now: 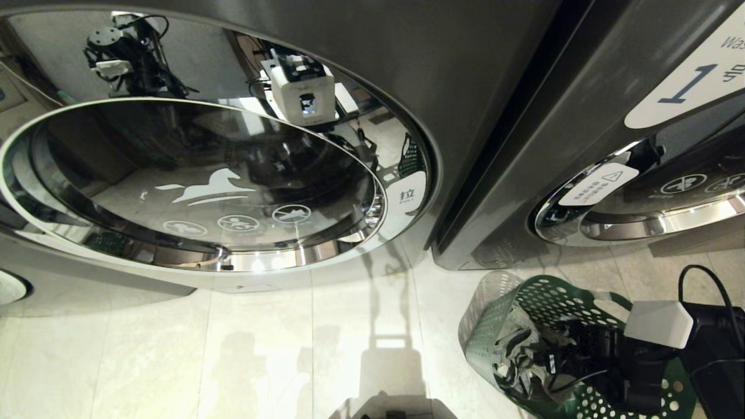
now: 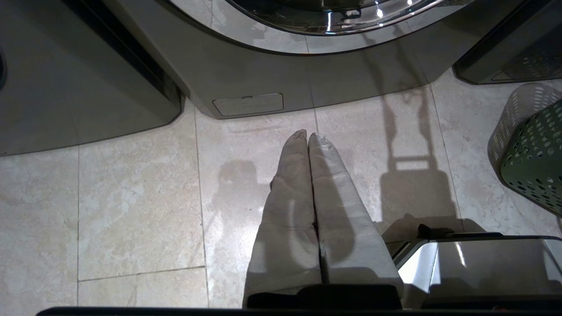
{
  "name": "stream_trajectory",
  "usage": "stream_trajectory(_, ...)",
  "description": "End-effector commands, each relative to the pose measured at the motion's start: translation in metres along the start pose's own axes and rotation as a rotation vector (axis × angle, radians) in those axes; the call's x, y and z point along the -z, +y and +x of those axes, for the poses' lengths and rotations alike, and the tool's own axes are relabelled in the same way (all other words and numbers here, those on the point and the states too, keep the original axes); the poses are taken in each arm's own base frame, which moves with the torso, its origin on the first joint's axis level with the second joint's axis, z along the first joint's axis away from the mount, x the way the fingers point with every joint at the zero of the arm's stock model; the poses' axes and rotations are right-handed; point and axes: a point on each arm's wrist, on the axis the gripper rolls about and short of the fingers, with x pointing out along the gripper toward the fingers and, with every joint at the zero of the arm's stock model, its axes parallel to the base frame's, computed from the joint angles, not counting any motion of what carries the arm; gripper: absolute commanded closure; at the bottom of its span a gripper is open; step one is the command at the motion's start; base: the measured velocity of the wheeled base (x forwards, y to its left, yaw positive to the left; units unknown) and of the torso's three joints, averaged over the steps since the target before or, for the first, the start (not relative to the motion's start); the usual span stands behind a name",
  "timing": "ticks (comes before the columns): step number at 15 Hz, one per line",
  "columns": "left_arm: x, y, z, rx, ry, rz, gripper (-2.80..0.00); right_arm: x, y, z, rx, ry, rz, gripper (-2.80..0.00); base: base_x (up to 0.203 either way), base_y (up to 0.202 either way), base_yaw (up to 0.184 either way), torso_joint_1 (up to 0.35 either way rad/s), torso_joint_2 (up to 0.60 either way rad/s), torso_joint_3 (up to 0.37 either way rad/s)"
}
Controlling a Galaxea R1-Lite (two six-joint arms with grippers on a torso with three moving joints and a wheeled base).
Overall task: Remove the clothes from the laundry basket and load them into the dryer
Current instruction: Take the clothes out of the basket
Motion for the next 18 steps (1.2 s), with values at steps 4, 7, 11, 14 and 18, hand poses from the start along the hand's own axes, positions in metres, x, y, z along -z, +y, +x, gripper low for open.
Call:
stream_trajectory(4, 0.0, 0.0, 0.0, 0.0, 0.0, 0.001, 0.0, 0.031, 0.003, 0.031, -0.068, 0.027, 0.003, -2.8, 0.0, 0.0, 0.0, 0.0, 0.0, 0.0)
stream_trajectory(7, 0.0, 0.0, 0.0, 0.0, 0.0, 0.0, 0.0, 0.026, 0.008, 0.042, -0.091, 0.056, -0.002, -2.8, 0.0, 0.0, 0.0, 0.0, 0.0, 0.0)
stream_trajectory(11, 0.0, 0.0, 0.0, 0.001, 0.0, 0.001, 0.0, 0.025, 0.014, 0.046, -0.097, 0.079, -0.006, 0.0, 0.0, 0.0, 0.0, 0.0, 0.0, 0.0)
stream_trajectory(14, 0.0, 0.0, 0.0, 0.0, 0.0, 0.001, 0.0, 0.028, 0.015, 0.045, -0.077, 0.093, -0.004, 0.0, 0.0, 0.0, 0.0, 0.0, 0.0, 0.0)
stream_trajectory(18, 0.0, 0.0, 0.0, 0.001, 0.0, 0.001, 0.0, 0.027, 0.014, 0.034, -0.055, 0.12, 0.002, 0.0, 0.0, 0.0, 0.0, 0.0, 0.0, 0.0)
